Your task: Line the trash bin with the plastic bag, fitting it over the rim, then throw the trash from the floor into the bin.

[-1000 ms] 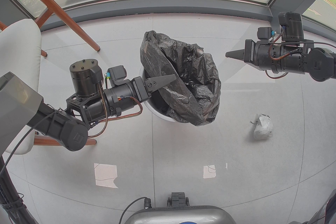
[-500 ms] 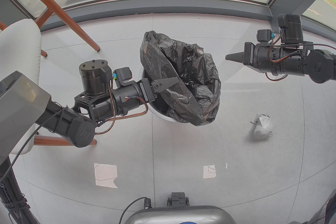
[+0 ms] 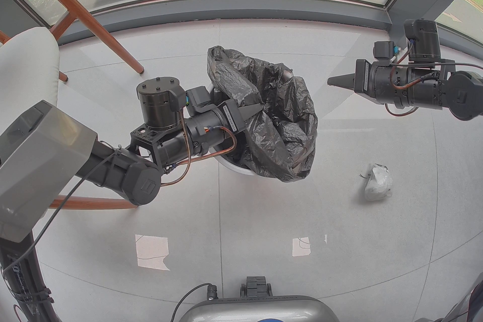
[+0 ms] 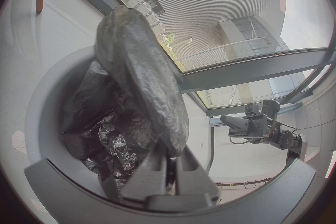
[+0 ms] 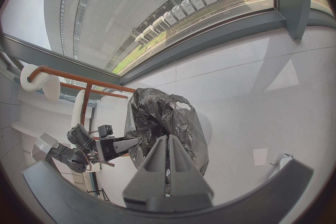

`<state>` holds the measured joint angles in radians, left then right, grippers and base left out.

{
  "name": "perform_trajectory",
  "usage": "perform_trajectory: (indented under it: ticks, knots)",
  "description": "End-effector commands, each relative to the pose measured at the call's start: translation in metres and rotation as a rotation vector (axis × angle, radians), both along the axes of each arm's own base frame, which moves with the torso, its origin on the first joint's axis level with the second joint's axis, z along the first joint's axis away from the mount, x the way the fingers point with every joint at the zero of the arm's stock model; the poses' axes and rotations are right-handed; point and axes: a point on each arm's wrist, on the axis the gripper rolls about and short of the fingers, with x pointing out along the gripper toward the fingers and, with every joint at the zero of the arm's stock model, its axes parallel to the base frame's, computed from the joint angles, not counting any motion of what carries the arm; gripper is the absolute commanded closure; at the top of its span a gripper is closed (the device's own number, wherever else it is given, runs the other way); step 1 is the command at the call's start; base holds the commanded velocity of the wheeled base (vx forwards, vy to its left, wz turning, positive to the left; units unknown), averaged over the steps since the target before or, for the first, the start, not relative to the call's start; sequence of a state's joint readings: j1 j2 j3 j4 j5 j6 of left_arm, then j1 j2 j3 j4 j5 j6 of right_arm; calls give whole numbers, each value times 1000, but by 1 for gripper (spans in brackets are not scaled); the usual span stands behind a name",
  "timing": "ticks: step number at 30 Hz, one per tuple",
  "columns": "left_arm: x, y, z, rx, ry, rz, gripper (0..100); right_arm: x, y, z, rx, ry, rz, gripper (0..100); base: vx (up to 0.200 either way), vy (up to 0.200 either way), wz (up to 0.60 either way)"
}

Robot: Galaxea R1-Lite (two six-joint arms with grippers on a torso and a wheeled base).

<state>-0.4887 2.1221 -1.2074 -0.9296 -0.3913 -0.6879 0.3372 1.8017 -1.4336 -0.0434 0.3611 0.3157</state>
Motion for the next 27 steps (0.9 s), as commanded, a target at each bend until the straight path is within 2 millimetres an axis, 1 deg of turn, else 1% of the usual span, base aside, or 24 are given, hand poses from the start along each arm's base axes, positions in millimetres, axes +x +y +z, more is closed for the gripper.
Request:
perform_trajectory:
  ticks: [1,4,6,8,9,10,12,16,17,18,24,25,27]
  knots:
    - [-1,14,12,-9,-21,47,100,-5,-1,0,-1,1,2,100,0,0,0]
    - [-10,31,26,-1,-15,90,100,-9,-2,0,-2,4,3,100,0,0,0]
    - [-13,46,31,35,-17,122,100,-10,-3,1,-2,3,3,100,0,0,0]
    - [-13,64,31,94,-30,164,100,-10,-2,1,-1,1,5,100,0,0,0]
    - [-13,67,31,104,-33,171,100,-10,-2,1,-1,1,5,100,0,0,0]
    - [-11,82,28,147,-42,206,100,-10,-3,2,-1,0,3,100,0,0,0]
    - [-14,92,26,161,-31,228,100,-10,-3,2,-1,0,3,100,0,0,0]
    - [-23,98,13,182,16,233,100,-11,-2,1,-1,1,6,100,0,0,0]
    - [-27,100,4,197,43,232,100,-10,-2,1,-2,3,6,100,0,0,0]
    - [-28,102,0,201,55,236,100,-10,-2,1,-2,4,6,100,0,0,0]
    - [-32,101,-3,198,47,232,100,-12,-2,1,-3,4,5,100,0,0,0]
    - [-34,101,-5,201,53,231,0,-13,-3,2,-2,3,3,100,0,0,0]
    - [-41,103,-8,209,66,226,0,-16,-4,0,-5,10,3,100,0,0,0]
